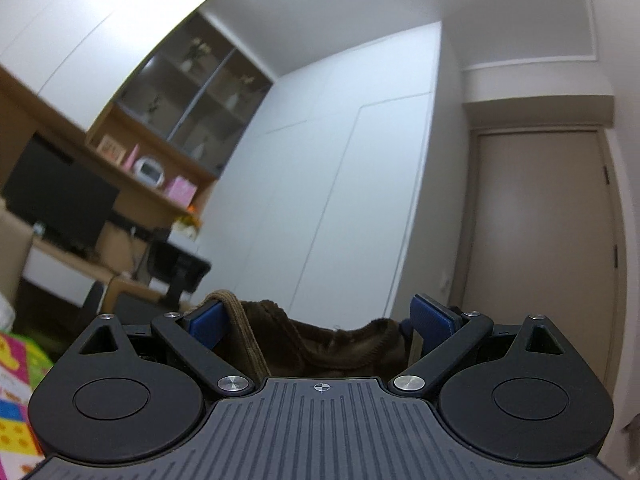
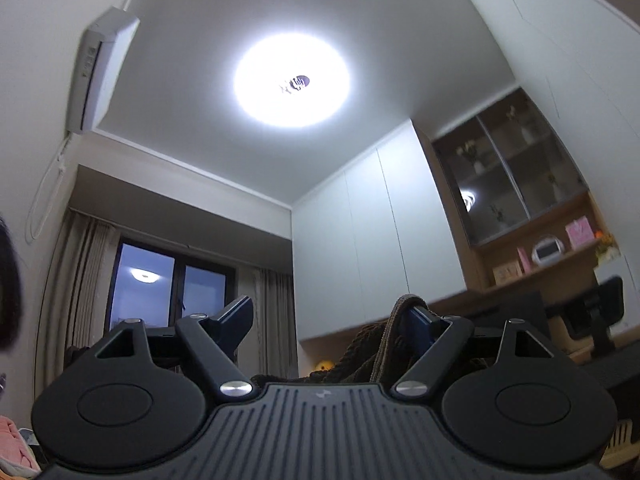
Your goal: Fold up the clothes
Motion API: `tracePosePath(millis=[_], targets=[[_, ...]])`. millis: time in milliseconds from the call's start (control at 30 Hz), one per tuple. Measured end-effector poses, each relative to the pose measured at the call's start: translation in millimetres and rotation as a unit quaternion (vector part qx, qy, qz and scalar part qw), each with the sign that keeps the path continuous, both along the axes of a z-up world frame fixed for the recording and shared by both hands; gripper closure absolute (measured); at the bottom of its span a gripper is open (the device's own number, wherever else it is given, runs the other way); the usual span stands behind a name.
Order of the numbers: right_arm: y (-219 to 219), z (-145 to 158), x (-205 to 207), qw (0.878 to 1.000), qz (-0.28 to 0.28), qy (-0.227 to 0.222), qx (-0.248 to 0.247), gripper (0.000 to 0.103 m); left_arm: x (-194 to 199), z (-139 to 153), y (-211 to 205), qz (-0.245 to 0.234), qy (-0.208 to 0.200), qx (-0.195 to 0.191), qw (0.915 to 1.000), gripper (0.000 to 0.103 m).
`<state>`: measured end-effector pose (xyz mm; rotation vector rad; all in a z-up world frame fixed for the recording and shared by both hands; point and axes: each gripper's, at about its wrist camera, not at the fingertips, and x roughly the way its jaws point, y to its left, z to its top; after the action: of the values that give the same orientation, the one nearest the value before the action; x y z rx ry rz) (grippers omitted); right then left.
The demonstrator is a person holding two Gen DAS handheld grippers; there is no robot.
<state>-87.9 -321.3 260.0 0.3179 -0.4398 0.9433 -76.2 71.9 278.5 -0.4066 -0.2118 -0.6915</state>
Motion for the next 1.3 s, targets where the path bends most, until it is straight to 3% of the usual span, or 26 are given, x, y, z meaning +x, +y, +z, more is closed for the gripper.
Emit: tracePosePath(millis=[100,200,300,400,433,500,533,567,633,700,767,867,1000,1133,1300], targets=[[-0.8,-2.7,2.3,1.0,-0.016,0.0,0.003,0.023,-15.6,4.6,-4.4,0.005,-0.014,-0.003,0.9999,0.004],[5.5,-1.1,30.8,0.999,-0.036,0.021,0.001,0.023,-15.6,8.8,-10.3,0.012,-0.008,-0.003,0.9999,0.004],[21.5,0.3,72.2,0.997,-0.067,0.035,-0.016,0.023,6.0,12.4,-6.4,0.013,0.022,0.002,0.9997,0.004],[53.9,-3.5,129.7,0.991,-0.111,0.049,-0.051,0.023,53.6,17.9,-2.3,0.029,0.054,0.021,0.9979,0.004],[68.8,-8.6,152.4,0.988,-0.126,0.061,-0.067,0.023,71.2,19.3,-1.0,0.036,0.065,0.028,0.9968,0.004],[102.4,-26.6,210.9,0.976,-0.136,0.113,-0.123,0.011,120.5,12.2,4.7,0.059,0.091,0.034,0.9935,0.004],[119.9,-43.9,245.4,0.964,-0.126,0.158,-0.176,0.0,147.0,3.6,7.6,0.071,0.108,0.042,0.9908,0.004],[137.6,-63.6,281.3,0.944,-0.11,0.207,-0.234,0.001,173.7,-5.4,10.5,0.082,0.125,0.051,0.9875,0.003],[150.2,-118.1,331.8,0.896,-0.133,0.312,-0.287,0.009,237.6,-42.9,16.6,0.09,0.199,0.085,0.9722,0.002],[133.1,-164.6,350.9,0.873,-0.127,0.365,-0.297,0.011,293.8,-102.5,31.2,0.101,0.331,0.1,0.9329,0.003],[107.7,-195.8,353.0,0.859,-0.154,0.385,-0.3,0.011,311.6,-163.9,52.4,0.082,0.423,0.084,0.8983,0.003],[85.3,-223.7,345.4,0.84,-0.185,0.392,-0.325,0.01,292.4,-208.4,72.3,0.071,0.442,0.088,0.8898,0.003],[81.0,-253.4,318.6,0.825,-0.19,0.386,-0.366,0.01,264.2,-219.8,58.0,0.098,0.429,0.167,0.8822,0.003],[84.2,-267.5,275.2,0.829,-0.166,0.37,-0.385,0.007,247.7,-221.1,24.8,0.139,0.404,0.26,0.8656,0.003],[96.9,-265.5,206.8,0.832,-0.127,0.319,-0.435,0.005,228.1,-228.6,14.2,0.136,0.418,0.275,0.8551,0.003]])
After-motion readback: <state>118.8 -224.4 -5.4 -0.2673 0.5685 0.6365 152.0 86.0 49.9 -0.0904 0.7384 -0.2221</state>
